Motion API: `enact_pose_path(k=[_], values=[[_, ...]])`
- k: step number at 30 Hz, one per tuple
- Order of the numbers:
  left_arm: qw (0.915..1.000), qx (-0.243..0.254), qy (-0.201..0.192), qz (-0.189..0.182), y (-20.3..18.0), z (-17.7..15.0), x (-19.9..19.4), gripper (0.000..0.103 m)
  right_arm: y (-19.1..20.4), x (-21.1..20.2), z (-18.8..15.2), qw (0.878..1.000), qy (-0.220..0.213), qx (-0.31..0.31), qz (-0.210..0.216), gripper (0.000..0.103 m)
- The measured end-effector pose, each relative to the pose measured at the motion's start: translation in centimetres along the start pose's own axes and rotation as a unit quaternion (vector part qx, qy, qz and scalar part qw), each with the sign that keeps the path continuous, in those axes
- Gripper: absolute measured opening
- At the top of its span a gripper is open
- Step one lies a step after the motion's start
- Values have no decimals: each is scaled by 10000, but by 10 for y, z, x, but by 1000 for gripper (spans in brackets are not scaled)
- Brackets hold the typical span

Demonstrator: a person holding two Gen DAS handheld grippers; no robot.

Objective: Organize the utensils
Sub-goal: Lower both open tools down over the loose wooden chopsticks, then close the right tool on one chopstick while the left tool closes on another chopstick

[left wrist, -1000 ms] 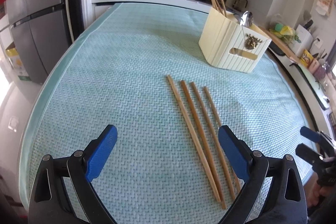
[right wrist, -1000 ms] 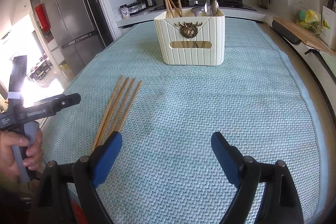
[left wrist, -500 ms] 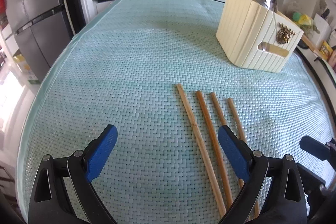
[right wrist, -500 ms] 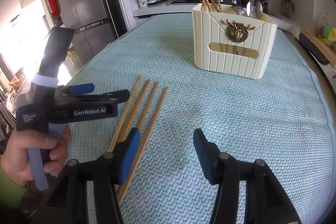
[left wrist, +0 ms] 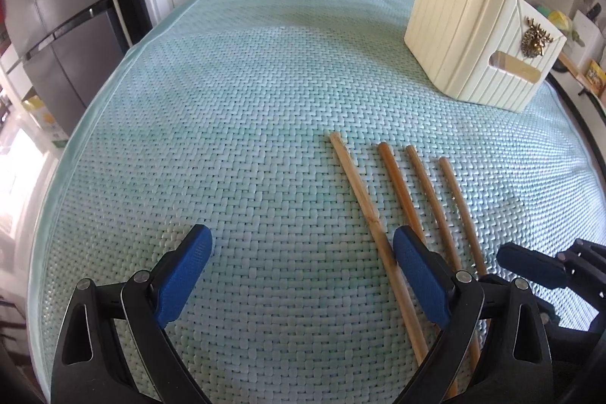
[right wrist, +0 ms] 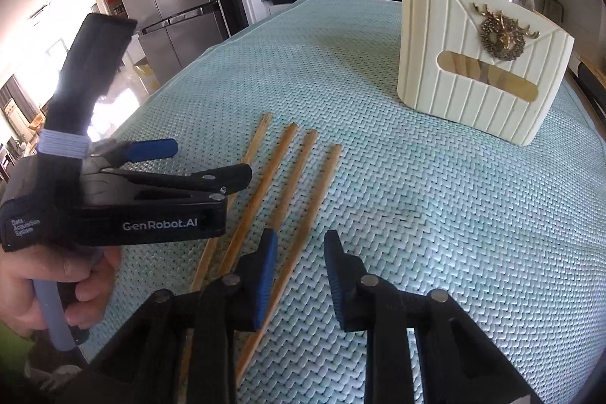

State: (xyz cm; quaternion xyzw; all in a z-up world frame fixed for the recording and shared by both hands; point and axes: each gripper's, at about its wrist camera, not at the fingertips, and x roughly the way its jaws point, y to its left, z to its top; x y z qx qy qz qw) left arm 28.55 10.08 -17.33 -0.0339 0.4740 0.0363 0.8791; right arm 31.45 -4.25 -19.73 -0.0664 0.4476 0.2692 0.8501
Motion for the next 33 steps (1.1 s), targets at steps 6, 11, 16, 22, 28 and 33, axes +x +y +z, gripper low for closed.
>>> enact_pose_path(k=[6,11,16,22,28,33], values=[[9999,87,64,-52,2,-1,-1,97,2,8,3,9990,96,-323,-294,14],[9986,33,185,-491,6,10,1,87,-9,18,21,9995,219,-186,-162,15],[9955,87,380,-859,8,28,8,76,-19,37,42,9991,416,38,49,15],[9942,277,532,-893,8,42,15,53,-16,53,60,9984,552,-67,19,14],[9931,261,576,-987,5,46,19,16,-9,65,71,9979,589,-234,-138,11],[9925,108,537,-1094,-4,41,18,5,-19,67,76,9990,435,90,50,6]])
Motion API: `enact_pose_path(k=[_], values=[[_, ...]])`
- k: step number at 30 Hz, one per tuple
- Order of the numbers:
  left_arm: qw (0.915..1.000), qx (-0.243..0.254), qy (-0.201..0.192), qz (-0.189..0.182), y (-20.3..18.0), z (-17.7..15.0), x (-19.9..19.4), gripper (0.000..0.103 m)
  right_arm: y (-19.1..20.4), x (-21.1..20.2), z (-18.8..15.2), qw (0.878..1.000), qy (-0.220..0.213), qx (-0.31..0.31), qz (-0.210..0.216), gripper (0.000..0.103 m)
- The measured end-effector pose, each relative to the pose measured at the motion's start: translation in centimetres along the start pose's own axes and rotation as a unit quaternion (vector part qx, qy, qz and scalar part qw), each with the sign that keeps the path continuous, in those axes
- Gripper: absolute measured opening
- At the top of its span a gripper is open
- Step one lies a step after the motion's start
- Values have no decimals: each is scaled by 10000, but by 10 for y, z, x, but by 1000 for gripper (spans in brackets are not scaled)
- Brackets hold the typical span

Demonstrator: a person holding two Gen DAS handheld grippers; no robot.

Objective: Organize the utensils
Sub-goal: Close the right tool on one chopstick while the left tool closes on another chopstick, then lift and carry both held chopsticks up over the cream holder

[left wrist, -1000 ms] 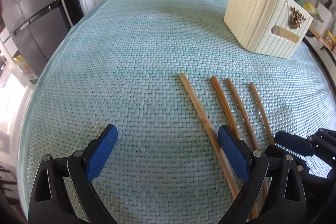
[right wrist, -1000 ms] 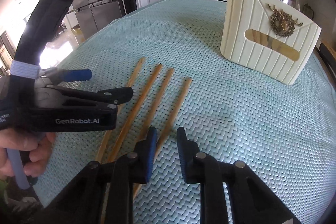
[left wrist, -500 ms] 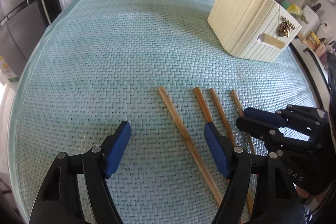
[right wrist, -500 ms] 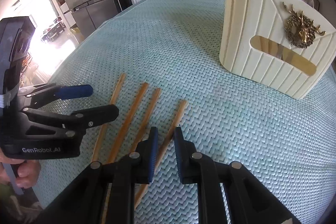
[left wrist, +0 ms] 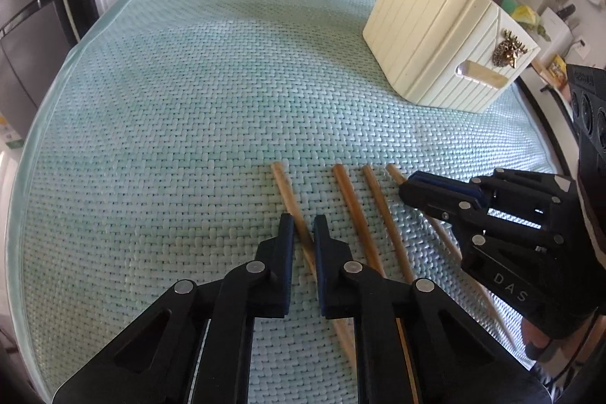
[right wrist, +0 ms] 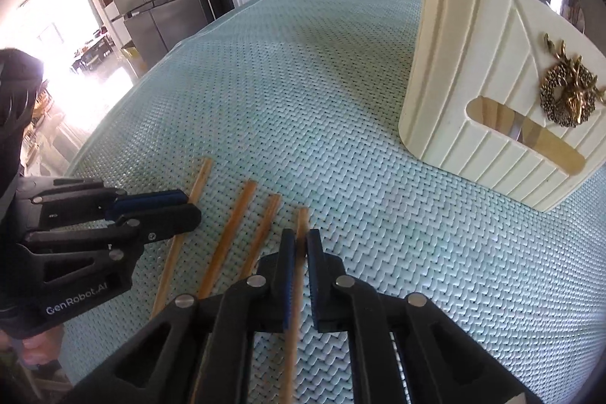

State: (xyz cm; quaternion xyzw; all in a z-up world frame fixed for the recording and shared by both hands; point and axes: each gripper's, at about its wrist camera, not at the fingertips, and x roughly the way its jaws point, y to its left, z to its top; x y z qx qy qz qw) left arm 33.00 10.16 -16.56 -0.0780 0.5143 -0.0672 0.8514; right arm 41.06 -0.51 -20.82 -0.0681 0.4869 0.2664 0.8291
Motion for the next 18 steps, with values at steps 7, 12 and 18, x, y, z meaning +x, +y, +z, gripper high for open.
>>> enact_pose_path(k=[7,12,18], values=[[9982,-90,-575,-127,-1,2,-45,4,-12,-54,-2,9955,-757,253,514,6],[9922,26,-1205,-309,-14,4,-107,4,-13,-111,-3,9875,-1326,275,812,6],[9809,287,-1866,-465,-32,-7,-171,4,-9,-185,-16,9745,-2031,129,947,6]])
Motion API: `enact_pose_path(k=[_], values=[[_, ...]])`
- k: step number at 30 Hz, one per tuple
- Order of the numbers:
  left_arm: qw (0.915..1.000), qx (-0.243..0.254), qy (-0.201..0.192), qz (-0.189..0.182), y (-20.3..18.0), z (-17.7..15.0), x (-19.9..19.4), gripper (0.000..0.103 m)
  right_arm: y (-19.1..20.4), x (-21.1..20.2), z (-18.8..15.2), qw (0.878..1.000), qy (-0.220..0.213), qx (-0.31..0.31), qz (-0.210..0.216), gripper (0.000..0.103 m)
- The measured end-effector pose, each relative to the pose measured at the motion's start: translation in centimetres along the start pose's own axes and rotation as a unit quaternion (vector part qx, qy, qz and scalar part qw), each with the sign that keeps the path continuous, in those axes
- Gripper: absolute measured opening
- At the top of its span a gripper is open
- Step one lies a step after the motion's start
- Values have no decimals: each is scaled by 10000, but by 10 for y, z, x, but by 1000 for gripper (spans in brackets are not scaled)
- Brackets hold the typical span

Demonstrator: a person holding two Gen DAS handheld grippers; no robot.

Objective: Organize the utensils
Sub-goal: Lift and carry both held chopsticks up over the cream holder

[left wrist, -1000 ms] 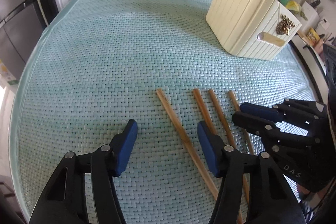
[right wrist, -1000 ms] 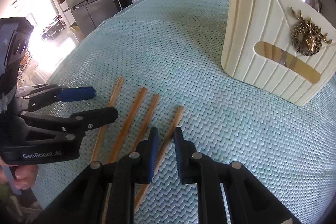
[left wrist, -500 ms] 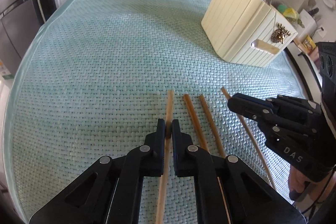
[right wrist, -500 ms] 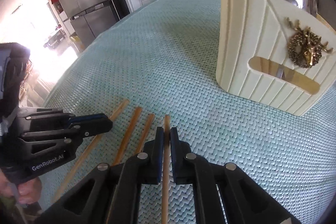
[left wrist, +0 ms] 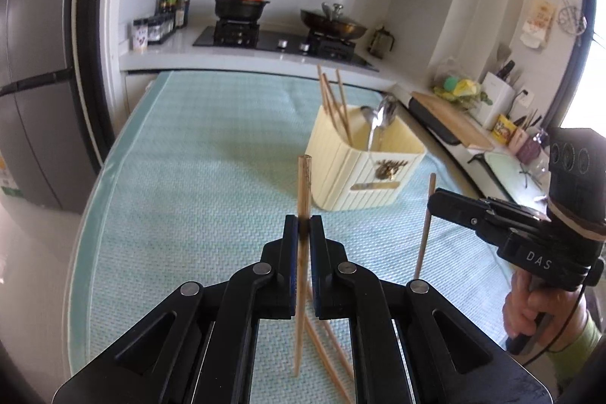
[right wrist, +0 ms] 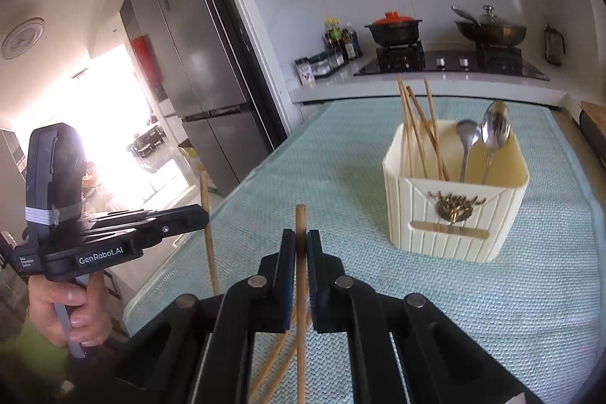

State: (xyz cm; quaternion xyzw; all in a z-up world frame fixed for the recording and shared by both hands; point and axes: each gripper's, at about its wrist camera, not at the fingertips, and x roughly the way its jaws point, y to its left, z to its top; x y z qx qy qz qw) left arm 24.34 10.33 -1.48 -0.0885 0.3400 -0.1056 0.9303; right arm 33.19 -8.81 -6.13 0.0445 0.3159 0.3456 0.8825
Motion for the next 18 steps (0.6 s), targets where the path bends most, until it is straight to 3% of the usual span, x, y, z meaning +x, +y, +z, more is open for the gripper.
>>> enact_pose_path(k=[9,18], values=[[9985,143,-507,-173,-17,9,-29,0,18,-69,0,9968,-700,-339,-175,6],[9988,156,-441,-171,-17,6,-27,0,24,-90,3,9948,-881,-434,-262,6]])
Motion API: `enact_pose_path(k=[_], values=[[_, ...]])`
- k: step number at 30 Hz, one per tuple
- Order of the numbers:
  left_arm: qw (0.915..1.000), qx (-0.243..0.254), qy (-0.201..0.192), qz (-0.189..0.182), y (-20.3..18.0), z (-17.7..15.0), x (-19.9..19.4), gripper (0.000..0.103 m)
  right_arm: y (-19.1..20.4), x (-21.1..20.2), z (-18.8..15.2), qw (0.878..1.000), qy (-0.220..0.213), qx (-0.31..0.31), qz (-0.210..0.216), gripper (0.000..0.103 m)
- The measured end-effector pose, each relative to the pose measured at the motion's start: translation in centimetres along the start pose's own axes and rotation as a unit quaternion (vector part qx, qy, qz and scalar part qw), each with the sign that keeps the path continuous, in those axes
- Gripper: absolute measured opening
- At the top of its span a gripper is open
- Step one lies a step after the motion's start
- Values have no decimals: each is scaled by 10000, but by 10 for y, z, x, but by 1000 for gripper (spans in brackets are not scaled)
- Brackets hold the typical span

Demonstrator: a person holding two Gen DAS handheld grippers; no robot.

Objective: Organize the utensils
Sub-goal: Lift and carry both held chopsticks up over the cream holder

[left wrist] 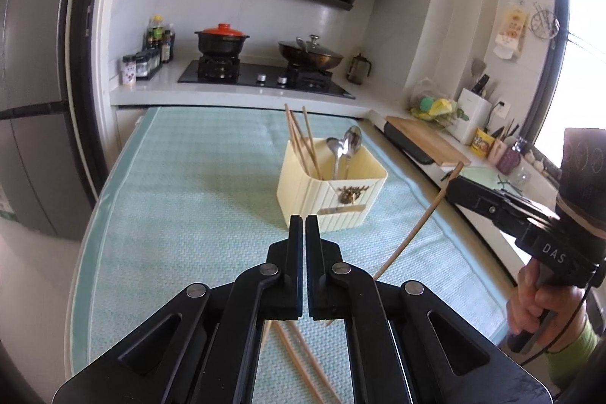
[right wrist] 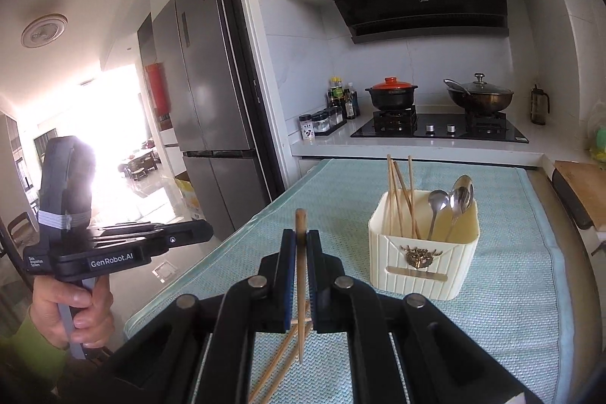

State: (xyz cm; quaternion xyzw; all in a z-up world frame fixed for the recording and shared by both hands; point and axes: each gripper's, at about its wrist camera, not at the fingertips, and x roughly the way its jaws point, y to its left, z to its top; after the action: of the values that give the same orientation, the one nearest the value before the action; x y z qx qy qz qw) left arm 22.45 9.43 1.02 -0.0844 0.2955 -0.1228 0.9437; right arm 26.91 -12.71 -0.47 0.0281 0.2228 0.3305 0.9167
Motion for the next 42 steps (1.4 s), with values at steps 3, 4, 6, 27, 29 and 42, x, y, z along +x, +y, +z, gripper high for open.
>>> enact_pose_path(k=[3,4,6,27,29,42], values=[[9999,-132,107,22,13,-4,3,0,-3,-3,1,10000,-8,57,-7,6],[9997,-191,154,8,19,-6,3,0,-4,-4,1,10000,-15,77,-14,6],[9991,-202,379,-55,31,-13,3,17,-3,-9,1,9999,-45,98,-9,6],[9715,832,2153,536,28,-185,16,38,-2,-34,-13,9996,-76,224,149,6],[9699,838,2193,641,31,-190,17,38,-2,-38,-13,9996,-112,215,125,6],[9841,233,1602,733,37,-170,7,4,-10,-46,-17,9993,-213,304,62,6]])
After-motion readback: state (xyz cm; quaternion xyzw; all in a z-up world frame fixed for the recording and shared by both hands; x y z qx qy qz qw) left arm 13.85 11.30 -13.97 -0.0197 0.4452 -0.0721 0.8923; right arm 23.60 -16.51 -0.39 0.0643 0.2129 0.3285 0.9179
